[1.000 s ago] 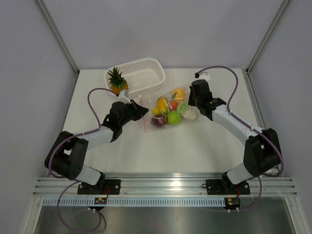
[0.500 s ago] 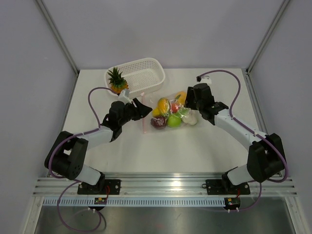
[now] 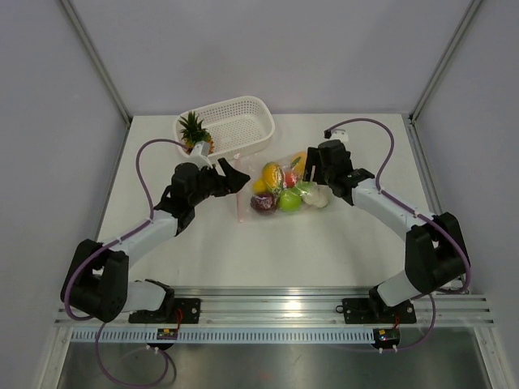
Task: Open the zip-top bag and remove the fake food
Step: Adjust the zipper food storage bag at the center of the board, then pick up the fake fruit from the zipper food storage bag.
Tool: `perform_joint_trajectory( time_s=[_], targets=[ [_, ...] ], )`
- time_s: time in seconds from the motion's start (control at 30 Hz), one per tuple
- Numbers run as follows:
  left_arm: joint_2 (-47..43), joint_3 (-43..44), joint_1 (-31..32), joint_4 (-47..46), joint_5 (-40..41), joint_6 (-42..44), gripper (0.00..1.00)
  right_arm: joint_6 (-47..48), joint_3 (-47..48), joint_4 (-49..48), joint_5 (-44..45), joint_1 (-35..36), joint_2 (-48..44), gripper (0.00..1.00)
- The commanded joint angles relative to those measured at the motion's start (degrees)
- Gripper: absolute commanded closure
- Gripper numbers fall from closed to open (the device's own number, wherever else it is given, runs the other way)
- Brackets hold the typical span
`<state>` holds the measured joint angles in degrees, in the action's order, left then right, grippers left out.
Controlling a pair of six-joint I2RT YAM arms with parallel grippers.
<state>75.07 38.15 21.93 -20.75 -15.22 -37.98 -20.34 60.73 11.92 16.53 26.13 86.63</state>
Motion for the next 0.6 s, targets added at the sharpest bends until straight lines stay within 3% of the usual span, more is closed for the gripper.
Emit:
perform_joint_trajectory(
  time_s=[0.0,0.23,0.43,0.57],
  targets=[
    [-1.1,2.0,-1.4,6.0,1.9,1.8,0.19,-0.3,1.4,-1.5,-1.4,-1.7,1.3,0.23],
    [0.9,-1.8,-8.1,7.4,-0.2,-2.3,0.19,-2.1,-0.3,-3.7,-6.1,-4.5,2.0,0.40],
    [6.4,-4.1,-12.1,0.7,-8.4,-6.5,0.22,-2.6,-0.5,-4.5,-8.4,-5.2,2.4,0.43],
    [12.3,-2.4,-12.1,-0.8,-12.3,-7.7,0.31,-2.7,-0.6,-4.7,-8.6,-5.1,2.5,0.48]
  ],
)
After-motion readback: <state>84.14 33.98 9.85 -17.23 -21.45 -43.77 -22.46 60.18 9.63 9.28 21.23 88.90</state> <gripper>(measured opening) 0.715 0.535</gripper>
